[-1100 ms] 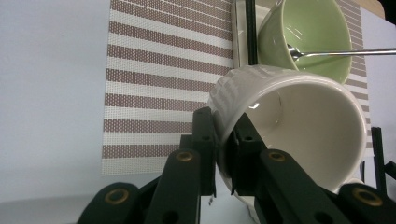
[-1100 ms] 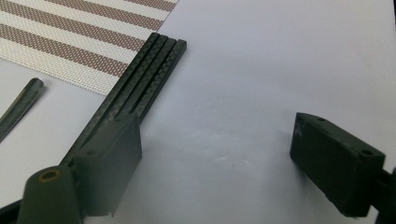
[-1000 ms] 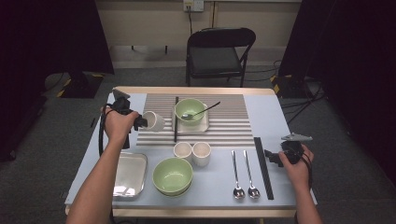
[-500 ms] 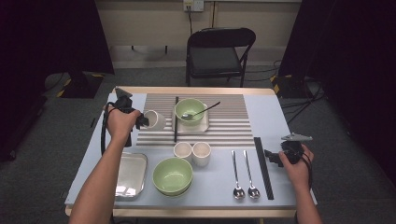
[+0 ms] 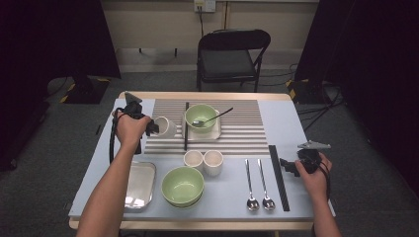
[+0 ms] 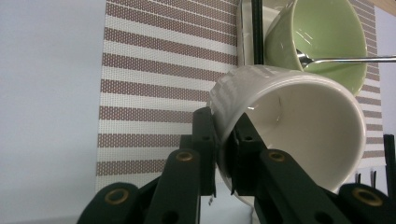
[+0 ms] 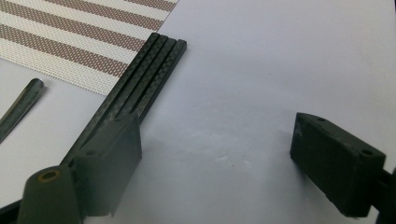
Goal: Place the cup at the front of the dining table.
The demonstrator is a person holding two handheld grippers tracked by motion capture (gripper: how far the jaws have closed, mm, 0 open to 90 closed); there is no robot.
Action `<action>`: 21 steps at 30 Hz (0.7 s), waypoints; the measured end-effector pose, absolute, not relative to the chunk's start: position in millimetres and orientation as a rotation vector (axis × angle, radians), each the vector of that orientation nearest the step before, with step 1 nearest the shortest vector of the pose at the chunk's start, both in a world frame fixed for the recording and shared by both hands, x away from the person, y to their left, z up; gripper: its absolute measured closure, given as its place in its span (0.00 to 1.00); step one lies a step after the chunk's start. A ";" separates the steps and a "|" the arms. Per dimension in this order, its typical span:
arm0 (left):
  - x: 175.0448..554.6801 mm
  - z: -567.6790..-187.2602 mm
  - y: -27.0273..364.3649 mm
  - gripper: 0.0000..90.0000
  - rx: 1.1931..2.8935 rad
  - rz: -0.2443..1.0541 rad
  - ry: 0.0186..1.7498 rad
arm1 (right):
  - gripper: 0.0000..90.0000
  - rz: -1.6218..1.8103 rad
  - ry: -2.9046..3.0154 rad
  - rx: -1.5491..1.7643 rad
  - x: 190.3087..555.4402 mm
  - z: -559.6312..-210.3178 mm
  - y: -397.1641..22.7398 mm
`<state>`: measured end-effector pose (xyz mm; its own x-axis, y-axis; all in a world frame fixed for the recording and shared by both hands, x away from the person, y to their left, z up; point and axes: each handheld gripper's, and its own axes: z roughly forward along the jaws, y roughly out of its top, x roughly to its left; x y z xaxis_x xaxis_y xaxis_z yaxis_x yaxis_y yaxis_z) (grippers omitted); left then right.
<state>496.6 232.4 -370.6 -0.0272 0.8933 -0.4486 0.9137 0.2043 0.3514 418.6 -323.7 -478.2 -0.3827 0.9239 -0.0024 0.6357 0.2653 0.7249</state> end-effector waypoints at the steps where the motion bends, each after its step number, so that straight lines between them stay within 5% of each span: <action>1: 496.9 -370.6 232.4 0.92 1.685 -0.044 1.903 | 0.17 0.905 2.113 1.412 418.5 -478.2 -323.6; 21: 504.4 -377.1 232.5 0.92 1.687 -0.045 1.910 | 0.17 0.906 2.113 1.411 418.5 -478.2 -323.6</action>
